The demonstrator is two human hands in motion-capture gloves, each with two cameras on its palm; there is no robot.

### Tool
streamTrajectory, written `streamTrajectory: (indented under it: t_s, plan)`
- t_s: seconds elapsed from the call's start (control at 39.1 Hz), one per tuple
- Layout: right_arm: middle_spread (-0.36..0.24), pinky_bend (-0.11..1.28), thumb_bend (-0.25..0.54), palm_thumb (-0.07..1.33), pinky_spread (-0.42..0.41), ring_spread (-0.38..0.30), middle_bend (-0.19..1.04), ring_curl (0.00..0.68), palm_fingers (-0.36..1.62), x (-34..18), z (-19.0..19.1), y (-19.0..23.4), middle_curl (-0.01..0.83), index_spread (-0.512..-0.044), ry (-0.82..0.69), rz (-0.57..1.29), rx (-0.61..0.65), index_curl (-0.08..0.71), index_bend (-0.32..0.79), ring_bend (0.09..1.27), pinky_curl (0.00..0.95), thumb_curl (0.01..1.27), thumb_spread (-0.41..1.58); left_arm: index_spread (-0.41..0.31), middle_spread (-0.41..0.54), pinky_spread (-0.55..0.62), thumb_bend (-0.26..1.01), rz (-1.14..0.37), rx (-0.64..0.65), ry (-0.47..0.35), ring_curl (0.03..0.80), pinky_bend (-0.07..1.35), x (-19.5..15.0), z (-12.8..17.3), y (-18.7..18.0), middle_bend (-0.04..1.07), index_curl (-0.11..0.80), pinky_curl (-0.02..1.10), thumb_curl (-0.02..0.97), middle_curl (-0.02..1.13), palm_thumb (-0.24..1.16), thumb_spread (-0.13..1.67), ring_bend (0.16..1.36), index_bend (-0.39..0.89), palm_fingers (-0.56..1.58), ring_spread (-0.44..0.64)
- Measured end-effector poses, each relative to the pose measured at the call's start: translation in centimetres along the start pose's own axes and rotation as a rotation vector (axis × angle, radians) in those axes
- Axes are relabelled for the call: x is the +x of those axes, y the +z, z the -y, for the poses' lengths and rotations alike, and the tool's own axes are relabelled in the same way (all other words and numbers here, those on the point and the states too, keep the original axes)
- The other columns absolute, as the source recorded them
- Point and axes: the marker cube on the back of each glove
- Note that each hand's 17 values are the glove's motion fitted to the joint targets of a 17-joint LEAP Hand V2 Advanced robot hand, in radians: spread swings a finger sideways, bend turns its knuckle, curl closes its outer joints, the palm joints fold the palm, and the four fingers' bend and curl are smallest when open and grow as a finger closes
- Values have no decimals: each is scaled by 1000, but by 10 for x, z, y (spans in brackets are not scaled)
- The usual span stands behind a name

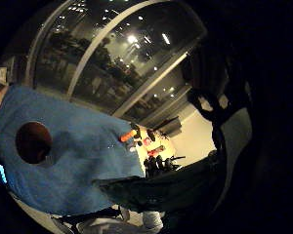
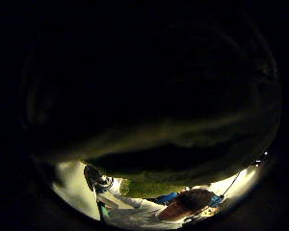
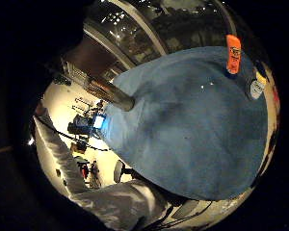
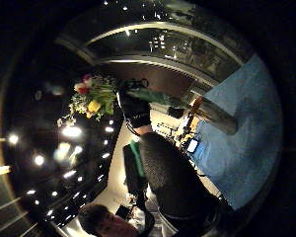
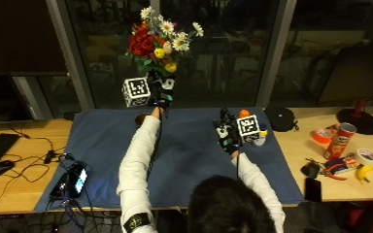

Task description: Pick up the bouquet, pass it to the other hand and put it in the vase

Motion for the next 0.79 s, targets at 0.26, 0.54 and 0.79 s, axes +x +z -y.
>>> streamTrajectory:
  t_s: [0.26, 0.54, 0.79]
  plan:
    - [-68, 542, -51, 168, 90, -6, 191, 333, 74, -1, 2, -8, 365, -382, 190, -3, 6, 266, 72, 456, 365, 383, 1060, -303, -316, -356, -29, 71, 77, -15, 463, 588, -25, 36, -34, 513, 533, 444, 754, 568, 1012, 160, 699, 287, 1264, -359]
    - [-55, 544, -30, 144, 98, 2, 197, 326, 73, 29, 8, -4, 357, -387, 253, -43, 5, 231, 123, 474, 357, 342, 1056, -305, -316, -357, -32, 110, 128, -97, 467, 573, -82, 54, -56, 501, 565, 442, 774, 575, 1004, 160, 675, 260, 1261, -358]
    - [-51, 521, -26, 144, 100, 5, 194, 319, 88, 60, 8, 10, 353, -384, 276, -19, -45, 232, 137, 467, 346, 321, 1051, -297, -311, -368, -67, 143, 42, -135, 466, 589, -149, 49, -69, 476, 574, 448, 775, 575, 943, 196, 654, 198, 1245, -356]
